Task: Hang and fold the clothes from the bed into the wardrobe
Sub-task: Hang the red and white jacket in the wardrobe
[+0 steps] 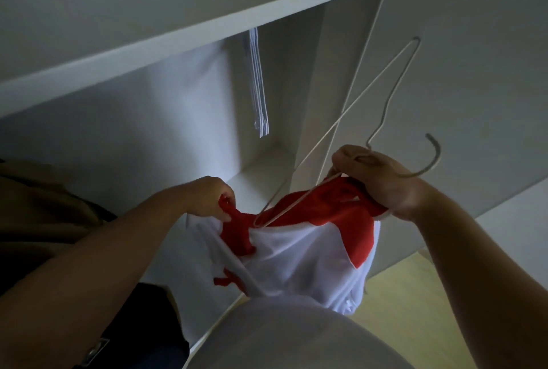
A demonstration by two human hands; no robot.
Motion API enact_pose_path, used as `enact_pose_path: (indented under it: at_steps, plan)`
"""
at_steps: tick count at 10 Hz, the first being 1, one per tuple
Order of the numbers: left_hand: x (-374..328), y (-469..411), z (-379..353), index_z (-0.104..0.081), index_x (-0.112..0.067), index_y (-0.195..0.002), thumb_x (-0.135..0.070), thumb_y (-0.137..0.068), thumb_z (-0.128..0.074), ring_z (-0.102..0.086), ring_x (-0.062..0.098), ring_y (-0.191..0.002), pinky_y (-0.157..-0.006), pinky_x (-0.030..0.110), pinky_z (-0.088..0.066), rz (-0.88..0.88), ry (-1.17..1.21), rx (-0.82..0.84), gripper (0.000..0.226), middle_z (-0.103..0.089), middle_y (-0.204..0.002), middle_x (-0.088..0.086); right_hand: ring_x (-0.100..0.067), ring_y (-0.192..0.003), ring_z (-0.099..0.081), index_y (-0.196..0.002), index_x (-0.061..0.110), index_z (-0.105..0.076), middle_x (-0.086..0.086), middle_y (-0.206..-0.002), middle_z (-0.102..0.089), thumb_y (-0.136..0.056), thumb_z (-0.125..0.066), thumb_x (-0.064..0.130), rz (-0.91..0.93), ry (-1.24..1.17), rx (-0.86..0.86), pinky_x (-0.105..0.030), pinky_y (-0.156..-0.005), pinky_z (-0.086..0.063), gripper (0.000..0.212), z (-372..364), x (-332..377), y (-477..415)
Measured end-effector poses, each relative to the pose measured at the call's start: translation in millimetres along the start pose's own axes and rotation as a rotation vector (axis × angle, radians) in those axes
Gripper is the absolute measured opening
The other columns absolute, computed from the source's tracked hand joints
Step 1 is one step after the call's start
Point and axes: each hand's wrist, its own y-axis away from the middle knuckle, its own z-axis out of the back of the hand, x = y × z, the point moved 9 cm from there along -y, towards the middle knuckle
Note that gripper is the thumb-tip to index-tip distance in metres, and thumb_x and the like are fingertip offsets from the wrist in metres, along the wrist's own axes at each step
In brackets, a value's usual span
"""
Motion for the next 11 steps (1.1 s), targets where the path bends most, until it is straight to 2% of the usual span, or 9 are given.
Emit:
enact_pose_path:
  at_steps: [1,3,4,5,6,7,8,9,11]
  plan:
    - [15.4,-11.1,3.0,-0.078,-0.021,-0.099,-0.029,-0.084,-0.077,-0.063,0.006,-0.078,-0.064,0.009,-0.041,0.082,0.103,-0.135,0.017,-0.073,-0.090,-0.006,-0.022,-0.082,-0.068,-0.089,0.016,-0.063,-0.004,-0.088,-0.071,-0.095,-0.050,0.049,0.118,0.123,0.021,-0.032,-0.076,-0.055,0.036,1.2,14.1,12.1]
    - [24.4,-25.5,5.8,-0.076,-0.014,-0.107,-0.023,-0.093,-0.062,-0.066,0.027,-0.101,-0.080,0.027,-0.044,0.249,0.174,-0.259,0.021,-0.073,-0.109,0.009,-0.014,-0.089,-0.068,-0.095,0.020,-0.067,0.004,-0.099,-0.070,-0.100,-0.052,0.035,0.190,0.097,0.132,-0.019,-0.075,-0.052,0.022,-2.6,3.7,20.7]
    - [24.8,-26.2,16.8,-0.072,-0.005,-0.098,-0.023,-0.098,-0.050,-0.063,0.029,-0.090,-0.073,0.029,-0.041,0.360,0.286,-0.344,0.028,-0.071,-0.102,0.015,-0.019,-0.095,-0.067,-0.090,0.033,-0.064,0.001,-0.109,-0.068,-0.099,-0.058,0.026,0.173,0.071,0.274,-0.021,-0.079,-0.053,0.013,-16.9,1.1,22.4]
    - [24.5,-22.3,31.0,-0.062,0.003,-0.084,-0.018,-0.103,-0.042,-0.063,0.031,-0.103,-0.079,0.029,-0.042,0.465,0.392,-0.406,0.035,-0.068,-0.107,0.018,-0.018,-0.094,-0.066,-0.088,0.043,-0.058,0.002,-0.104,-0.067,-0.096,-0.062,0.026,0.072,0.095,0.309,-0.022,-0.082,-0.051,0.019,-19.5,-10.7,15.2]
    - [23.4,-16.4,46.5,-0.048,-0.016,-0.070,-0.024,-0.103,-0.044,-0.057,0.031,-0.093,-0.074,0.033,-0.047,0.489,0.559,-0.423,0.034,-0.064,-0.104,0.020,-0.027,-0.088,-0.071,-0.082,0.032,-0.067,0.000,-0.091,-0.074,-0.097,-0.058,0.038,-0.017,0.393,0.264,-0.029,-0.078,-0.057,0.018,-15.8,-23.1,1.3]
    - [34.6,-7.7,59.7,-0.064,-0.013,-0.088,-0.029,-0.099,-0.052,-0.054,0.024,-0.090,-0.076,0.033,-0.045,0.498,0.878,-0.468,0.024,-0.064,-0.125,0.022,-0.006,-0.091,-0.067,-0.092,0.036,-0.066,0.013,-0.096,-0.069,-0.094,-0.040,0.064,0.126,0.528,0.208,-0.017,-0.079,-0.055,0.038,-7.7,-2.6,2.1]
    - [38.4,6.2,75.1,-0.070,-0.006,-0.108,-0.031,-0.093,-0.063,-0.064,0.026,-0.089,-0.067,0.029,-0.047,0.459,0.975,-0.514,0.030,-0.070,-0.101,0.009,0.001,-0.079,-0.062,-0.084,0.045,-0.056,0.023,-0.081,-0.063,-0.085,-0.035,0.067,0.154,0.463,0.144,-0.014,-0.074,-0.047,0.031,0.1,10.5,10.8]
    - [43.4,18.7,91.3,-0.073,-0.005,-0.100,-0.019,-0.088,-0.068,-0.071,0.029,-0.098,-0.083,0.037,-0.056,0.344,1.096,-0.531,0.019,-0.075,-0.098,0.013,0.002,-0.069,-0.062,-0.075,0.040,-0.057,0.027,-0.068,-0.062,-0.082,-0.029,0.067,0.088,0.386,0.192,-0.011,-0.065,-0.043,0.039,-5.2,7.7,6.3]
    - [35.8,39.8,122.3,-0.078,-0.020,-0.073,0.002,-0.078,-0.068,-0.069,0.011,-0.072,-0.068,0.024,-0.052,0.171,0.906,-0.536,0.025,-0.074,-0.076,0.001,-0.003,-0.072,-0.063,-0.083,0.030,-0.065,0.010,-0.078,-0.064,-0.078,-0.017,0.075,0.077,0.799,0.228,-0.008,-0.065,-0.042,0.066,-19.4,-11.7,-6.5]
